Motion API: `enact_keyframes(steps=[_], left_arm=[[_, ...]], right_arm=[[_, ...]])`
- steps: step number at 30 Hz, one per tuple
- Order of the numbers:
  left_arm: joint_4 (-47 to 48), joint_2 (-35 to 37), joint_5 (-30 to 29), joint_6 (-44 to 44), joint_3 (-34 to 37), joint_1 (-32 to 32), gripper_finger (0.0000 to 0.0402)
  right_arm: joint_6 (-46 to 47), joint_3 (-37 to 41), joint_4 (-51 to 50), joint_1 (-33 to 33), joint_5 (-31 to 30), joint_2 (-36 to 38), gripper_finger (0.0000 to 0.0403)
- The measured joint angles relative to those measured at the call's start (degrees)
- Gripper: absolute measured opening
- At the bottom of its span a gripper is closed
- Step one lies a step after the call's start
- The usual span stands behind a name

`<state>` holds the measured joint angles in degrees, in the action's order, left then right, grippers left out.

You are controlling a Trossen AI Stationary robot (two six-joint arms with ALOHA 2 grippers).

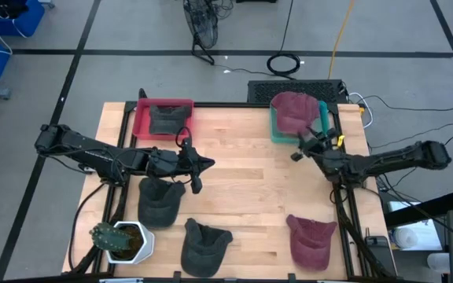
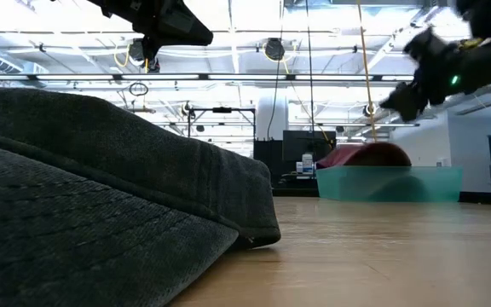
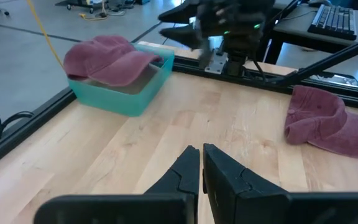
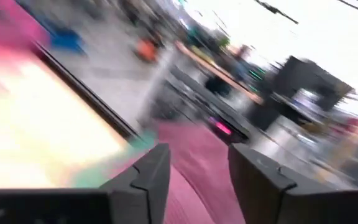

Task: Pick & Place hat
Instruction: Put the top red cap into the green bin

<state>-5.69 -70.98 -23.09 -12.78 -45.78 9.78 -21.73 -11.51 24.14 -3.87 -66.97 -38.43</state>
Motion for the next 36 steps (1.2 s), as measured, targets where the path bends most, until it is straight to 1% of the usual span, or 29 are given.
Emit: enact_keyframes(steps=[2,4,6,8,10,11,12,18,21,24,26,27,33,36], left_arm=[[-0.01,0.0,0.0,-0.01,0.0,0.0,0.0026],[0.0,0.0,0.0,-0.02,0.0,0.0,0.0026],[-0.02,0.0,0.0,-0.04,0.0,0.0,0.0026],[-0.04,0.0,0.02,-0.22,0.0,0.0,0.0026],[-0.16,0.0,0.0,-0.44,0.0,0.0,0.0026],[-0.42,0.0,0.0,-0.42,0.0,0.0,0.0026],[-0.74,0.0,-0.01,-0.19,0.0,0.0,0.0026],[-3.09,0.0,-2.39,2.78,0.0,-0.5,0.0026],[-3.69,0.0,-2.45,3.89,0.0,-1.42,0.0026],[-3.61,0.0,-2.43,4.14,0.0,-2.63,0.0026],[-3.77,0.0,-2.43,4.75,0.0,-3.49,0.0026],[-3.98,0.0,-2.39,4.86,0.0,-3.95,0.0026],[-5.89,0.0,0.81,5.14,0.0,-6.12,0.0026],[-7.11,0.0,2.0,5.18,0.0,-6.96,0.0026]], right_arm=[[-1.25,-0.02,4.68,-5.09,2.72,1.31,0.0159],[-3.26,-0.04,11.06,-8.6,3.95,1.98,0.0161],[-4.44,-0.13,16.82,-9.43,2.15,2.01,0.0157],[-5.93,-0.12,18.55,-8.65,-0.81,2.02,0.0146],[-5.68,-0.12,18.53,-6.45,-2.04,1.97,0.0133],[-4.4,-0.11,18.19,-5.07,-1.61,1.84,0.0127],[-2.81,-0.11,17.73,-3.38,0.04,1.64,0.0121],[7.14,-0.11,17.19,10.46,13.38,-2.39,0.0101],[14.04,-0.11,16.62,17.14,20.81,-6.35,0.0094],[20.61,-0.11,16.45,21.73,28.52,-11.18,0.0089],[24.24,-0.11,16.72,23.89,32.52,-14.67,0.0086],[25.44,-0.11,17.26,24.71,33.56,-16.46,0.0085],[29.39,-2.54,18.01,27.53,34.85,-25.46,0.0075],[30.48,-5.55,15.92,28.28,38.83,-29.36,0.0071]])
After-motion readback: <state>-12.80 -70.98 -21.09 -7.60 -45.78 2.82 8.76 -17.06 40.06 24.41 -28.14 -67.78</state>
